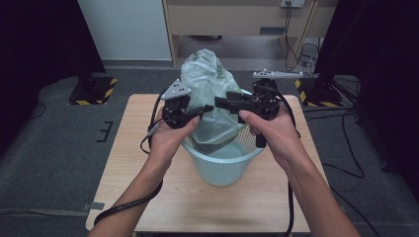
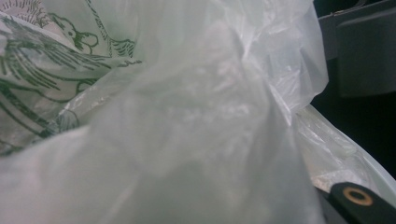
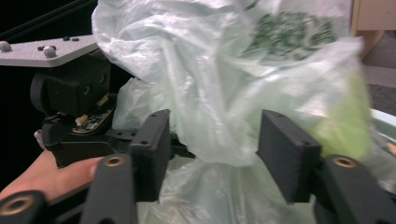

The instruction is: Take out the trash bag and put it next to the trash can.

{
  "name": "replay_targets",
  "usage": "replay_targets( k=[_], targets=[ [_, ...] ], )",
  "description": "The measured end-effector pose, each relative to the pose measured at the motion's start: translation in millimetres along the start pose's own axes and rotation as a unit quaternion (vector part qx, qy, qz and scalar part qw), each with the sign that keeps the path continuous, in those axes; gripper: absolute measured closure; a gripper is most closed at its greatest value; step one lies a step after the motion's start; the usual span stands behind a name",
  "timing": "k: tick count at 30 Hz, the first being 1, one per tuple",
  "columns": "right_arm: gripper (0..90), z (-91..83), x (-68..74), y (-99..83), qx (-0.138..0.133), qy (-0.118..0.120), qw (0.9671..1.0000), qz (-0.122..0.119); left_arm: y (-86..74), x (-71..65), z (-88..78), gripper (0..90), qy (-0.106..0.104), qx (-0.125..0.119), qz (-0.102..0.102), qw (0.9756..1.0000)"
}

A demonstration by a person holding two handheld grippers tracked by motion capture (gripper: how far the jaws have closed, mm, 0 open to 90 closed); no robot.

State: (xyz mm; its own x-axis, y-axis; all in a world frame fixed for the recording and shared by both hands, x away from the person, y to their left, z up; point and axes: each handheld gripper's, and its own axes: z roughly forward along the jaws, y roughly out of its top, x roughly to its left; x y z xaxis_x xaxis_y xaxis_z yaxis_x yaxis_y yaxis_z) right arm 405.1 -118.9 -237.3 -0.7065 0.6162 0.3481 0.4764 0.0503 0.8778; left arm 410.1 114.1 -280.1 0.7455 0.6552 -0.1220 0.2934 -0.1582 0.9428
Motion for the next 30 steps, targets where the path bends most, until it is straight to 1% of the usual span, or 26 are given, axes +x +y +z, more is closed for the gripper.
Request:
replay_targets(
  k=[4,7,13,19,22,28,30],
  targets=[
    [37.2,-3.9,-5.9,-0.4,-0.008,-0.007,0.9999,0.007,-0.4,2.6,-1.4,87.2,0.003,-0.002,-0.003,1.0000],
    [31.6,-7.1,-12.1,-1.8,-0.017,-0.018,0.9996,0.011,0.6,4.3,-3.8,87.1,0.006,-0.007,-0.004,0.9999],
    [24.6,-13.1,-24.7,-7.7,-0.027,-0.034,0.9988,0.023,4.3,7.8,-10.3,87.1,0.013,-0.018,-0.006,0.9997],
    [18.7,-15.0,-33.5,-14.7,-0.023,-0.036,0.9986,0.031,5.1,13.7,-15.9,87.1,0.021,-0.033,-0.015,0.9991],
    [14.3,-15.1,-38.1,-17.3,-0.018,-0.036,0.9984,0.038,5.7,15.7,-19.4,87.1,0.023,-0.043,-0.017,0.9987],
    [9.9,-16.2,-45.3,-21.4,-0.016,-0.043,0.9980,0.042,7.8,18.4,-27.6,87.1,0.026,-0.058,-0.019,0.9978],
    [8.5,-17.2,-49.3,-23.2,-0.017,-0.048,0.9976,0.047,9.1,19.0,-29.8,87.1,0.026,-0.061,-0.022,0.9975]
  ],
)
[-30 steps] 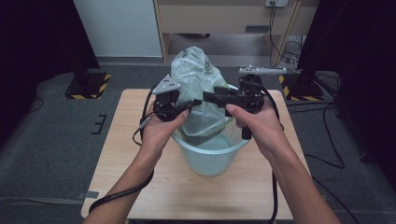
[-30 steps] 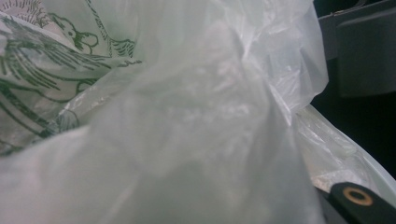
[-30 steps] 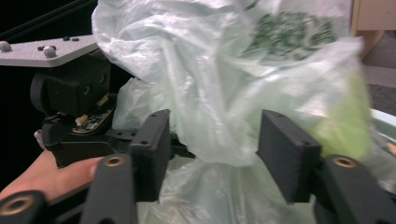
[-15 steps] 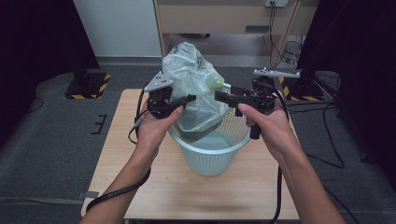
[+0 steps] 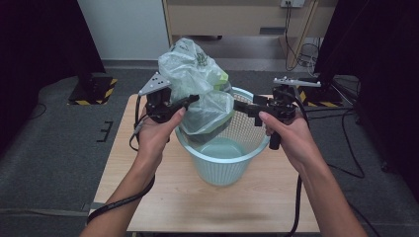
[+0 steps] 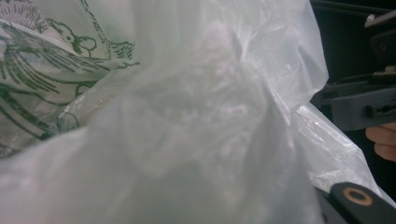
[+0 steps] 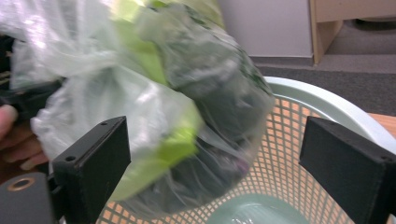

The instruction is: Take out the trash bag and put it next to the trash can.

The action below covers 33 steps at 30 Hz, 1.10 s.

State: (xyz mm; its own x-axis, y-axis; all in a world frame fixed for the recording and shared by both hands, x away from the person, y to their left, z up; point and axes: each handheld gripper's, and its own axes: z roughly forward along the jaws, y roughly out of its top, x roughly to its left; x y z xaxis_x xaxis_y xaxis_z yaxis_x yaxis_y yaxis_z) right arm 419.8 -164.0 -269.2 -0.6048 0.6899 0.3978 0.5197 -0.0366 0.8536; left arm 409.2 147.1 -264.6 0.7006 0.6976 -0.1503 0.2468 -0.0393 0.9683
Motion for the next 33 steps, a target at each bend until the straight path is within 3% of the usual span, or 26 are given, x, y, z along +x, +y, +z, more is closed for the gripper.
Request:
replay_targets(
  k=[7,12,25,33],
  targets=[
    [6.7,-1.9,-8.3,-2.1,-0.004,-0.008,0.9999,0.005,6.7,0.8,-9.2,87.1,-0.001,-0.014,0.006,0.9999],
    [6.5,-9.0,-14.8,-2.9,-0.007,-0.016,0.9998,0.008,13.8,6.7,-22.8,87.1,0.012,-0.028,0.008,0.9995],
    [5.9,-27.9,-37.2,-8.2,-0.020,-0.036,0.9990,0.016,21.3,41.1,-72.5,87.2,0.066,-0.057,-0.002,0.9962],
    [5.8,-42.5,-54.7,-16.1,-0.029,-0.052,0.9980,0.023,25.4,62.1,-103.9,87.1,0.101,-0.079,-0.010,0.9917]
  ],
)
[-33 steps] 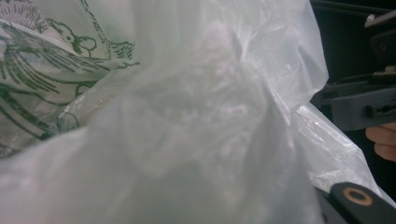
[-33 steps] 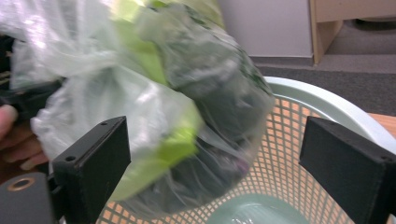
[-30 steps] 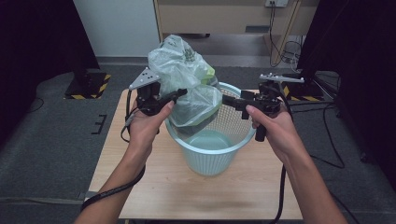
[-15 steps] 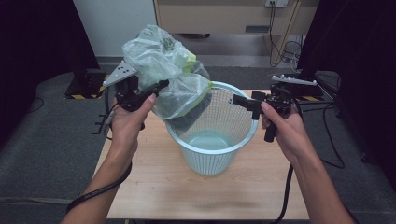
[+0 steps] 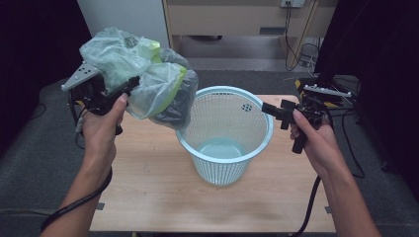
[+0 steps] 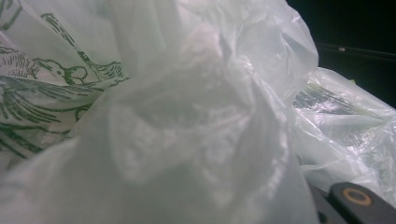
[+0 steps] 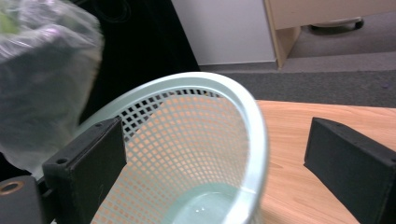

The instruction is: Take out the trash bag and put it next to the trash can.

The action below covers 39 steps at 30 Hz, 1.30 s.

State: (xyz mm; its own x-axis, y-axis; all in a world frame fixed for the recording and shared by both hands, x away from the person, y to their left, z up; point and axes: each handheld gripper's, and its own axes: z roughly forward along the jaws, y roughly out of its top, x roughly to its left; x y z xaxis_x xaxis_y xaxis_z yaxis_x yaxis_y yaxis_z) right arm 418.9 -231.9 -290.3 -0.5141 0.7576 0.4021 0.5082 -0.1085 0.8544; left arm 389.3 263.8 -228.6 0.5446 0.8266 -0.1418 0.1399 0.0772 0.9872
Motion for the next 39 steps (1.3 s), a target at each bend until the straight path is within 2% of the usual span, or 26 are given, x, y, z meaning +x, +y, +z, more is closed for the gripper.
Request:
replay_targets(
  k=[4,7,10,16,20,25,26,27,29,35,39],
  targets=[
    [5.8,-6.6,-12.9,-5.3,-0.001,-0.014,0.9999,0.004,2.3,10.5,-10.9,87.1,0.017,-0.006,0.002,0.9998],
    [5.9,-11.3,-23.6,-11.3,-0.002,-0.023,0.9997,0.013,1.7,20.6,-19.3,87.1,0.027,-0.019,-0.010,0.9994],
    [6.1,-13.7,-33.9,-19.0,-0.001,-0.031,0.9993,0.019,-7.2,29.3,-20.4,87.0,0.045,-0.005,-0.005,0.9990],
    [6.1,-12.4,-47.4,-34.3,0.008,-0.047,0.9987,0.018,-33.7,42.4,-13.1,87.0,0.057,0.020,-0.013,0.9981],
    [6.3,-8.7,-52.0,-43.4,0.010,-0.054,0.9984,0.014,-54.4,45.9,-1.5,86.9,0.062,0.039,-0.017,0.9972],
    [6.3,0.0,-57.4,-59.4,0.021,-0.061,0.9978,0.011,-88.0,48.4,14.4,86.7,0.064,0.061,-0.026,0.9958],
    [6.3,1.7,-58.8,-63.0,0.025,-0.063,0.9977,0.010,-88.0,48.4,14.4,86.6,0.064,0.061,-0.026,0.9958],
    [6.4,3.7,-59.9,-66.6,0.027,-0.065,0.9975,0.012,-102.0,50.0,19.0,86.5,0.065,0.067,-0.030,0.9952],
    [6.6,7.1,-63.2,-73.1,0.033,-0.070,0.9970,0.009,-115.7,51.0,23.0,86.3,0.066,0.074,-0.031,0.9946],
    [7.3,17.7,-71.1,-92.8,0.046,-0.084,0.9954,0.008,-156.2,54.6,28.6,85.3,0.068,0.088,-0.043,0.9929],
    [7.5,25.6,-76.2,-108.2,0.059,-0.092,0.9941,0.007,-184.0,52.5,28.0,84.8,0.069,0.108,-0.045,0.9907]
  ],
)
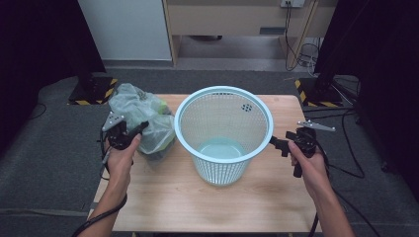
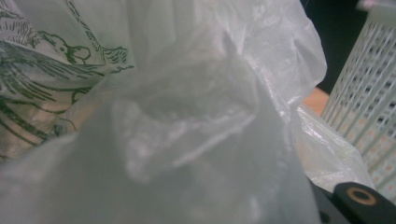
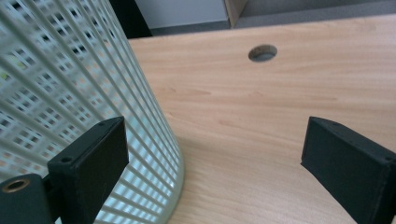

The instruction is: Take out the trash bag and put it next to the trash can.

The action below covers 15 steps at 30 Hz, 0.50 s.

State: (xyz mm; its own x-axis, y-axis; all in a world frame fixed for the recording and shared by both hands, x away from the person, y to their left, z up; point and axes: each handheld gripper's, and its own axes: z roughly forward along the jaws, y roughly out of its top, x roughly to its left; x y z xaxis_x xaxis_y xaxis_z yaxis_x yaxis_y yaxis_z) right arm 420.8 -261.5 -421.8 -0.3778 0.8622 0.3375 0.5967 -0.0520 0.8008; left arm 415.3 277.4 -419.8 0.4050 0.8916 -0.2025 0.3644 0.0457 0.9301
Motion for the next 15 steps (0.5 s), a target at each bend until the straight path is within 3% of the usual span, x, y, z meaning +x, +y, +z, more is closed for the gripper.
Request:
replay_targets(
  k=[4,8,15],
  targets=[
    [7.9,13.3,-6.1,-16.7,0.014,-0.016,0.9997,-0.007,-27.7,-4.3,1.1,82.8,-0.002,0.020,0.005,0.9998],
    [8.3,29.0,-12.1,-34.3,0.038,-0.042,0.9983,-0.009,-49.3,-6.9,-0.3,75.1,0.004,0.027,0.007,0.9996],
    [9.9,54.3,-27.1,-66.0,0.086,-0.106,0.9905,-0.019,-60.7,-5.5,-1.1,64.6,0.011,0.027,0.005,0.9996]
  ],
)
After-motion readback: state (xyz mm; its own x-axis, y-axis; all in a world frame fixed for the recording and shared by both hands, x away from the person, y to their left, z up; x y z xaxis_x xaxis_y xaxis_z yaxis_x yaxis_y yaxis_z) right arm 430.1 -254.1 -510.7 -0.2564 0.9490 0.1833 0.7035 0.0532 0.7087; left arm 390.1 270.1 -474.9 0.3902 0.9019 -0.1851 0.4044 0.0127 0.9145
